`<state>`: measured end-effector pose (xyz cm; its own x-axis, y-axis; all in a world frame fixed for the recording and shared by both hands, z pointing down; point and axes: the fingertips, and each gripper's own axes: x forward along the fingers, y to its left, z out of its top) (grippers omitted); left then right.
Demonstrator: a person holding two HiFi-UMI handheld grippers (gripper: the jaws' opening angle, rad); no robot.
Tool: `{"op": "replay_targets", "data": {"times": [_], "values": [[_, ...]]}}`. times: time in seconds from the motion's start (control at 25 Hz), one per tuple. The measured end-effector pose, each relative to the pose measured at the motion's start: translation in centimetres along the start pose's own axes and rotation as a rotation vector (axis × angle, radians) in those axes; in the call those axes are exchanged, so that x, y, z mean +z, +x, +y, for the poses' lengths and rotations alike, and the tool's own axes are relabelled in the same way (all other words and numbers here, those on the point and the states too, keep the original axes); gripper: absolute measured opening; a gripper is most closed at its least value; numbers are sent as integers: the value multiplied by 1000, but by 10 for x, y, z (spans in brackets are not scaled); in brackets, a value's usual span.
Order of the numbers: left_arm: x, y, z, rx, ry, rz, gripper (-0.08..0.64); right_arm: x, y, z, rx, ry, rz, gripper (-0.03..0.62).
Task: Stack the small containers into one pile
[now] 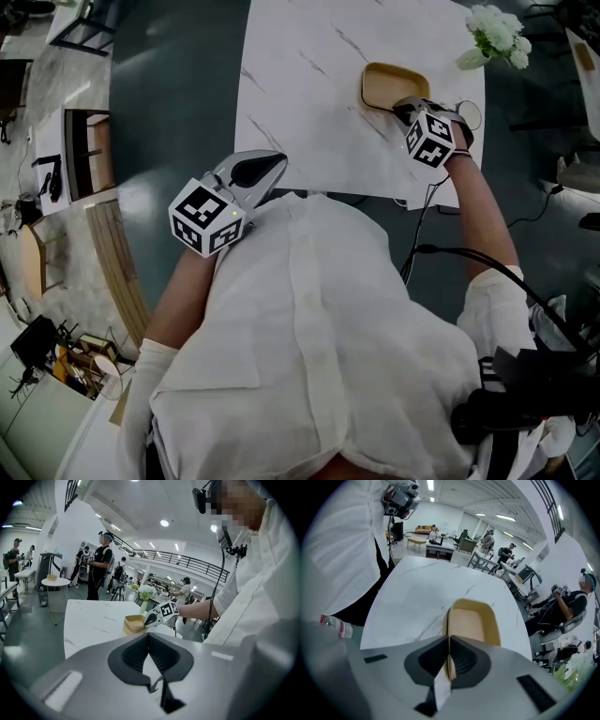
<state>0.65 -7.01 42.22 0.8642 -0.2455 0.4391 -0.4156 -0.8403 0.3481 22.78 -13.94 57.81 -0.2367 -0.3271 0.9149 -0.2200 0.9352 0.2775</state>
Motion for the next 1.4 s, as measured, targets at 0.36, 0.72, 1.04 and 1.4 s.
{"op": "replay_targets", "data": {"times": [0.36, 0.72, 1.04, 1.4], "values": [[-1, 4, -2, 10, 9, 5, 8, -4, 7, 4, 54, 0, -5, 12], [-1, 4, -8, 26, 3, 5, 8, -1, 10, 8, 96, -2, -25, 14], [-1, 12, -14, 29, -10, 14, 8, -2, 12, 11, 136, 29, -67, 83], [-4, 15, -14, 29, -23, 13, 8, -5, 15, 7, 128, 46, -76, 130]]}}
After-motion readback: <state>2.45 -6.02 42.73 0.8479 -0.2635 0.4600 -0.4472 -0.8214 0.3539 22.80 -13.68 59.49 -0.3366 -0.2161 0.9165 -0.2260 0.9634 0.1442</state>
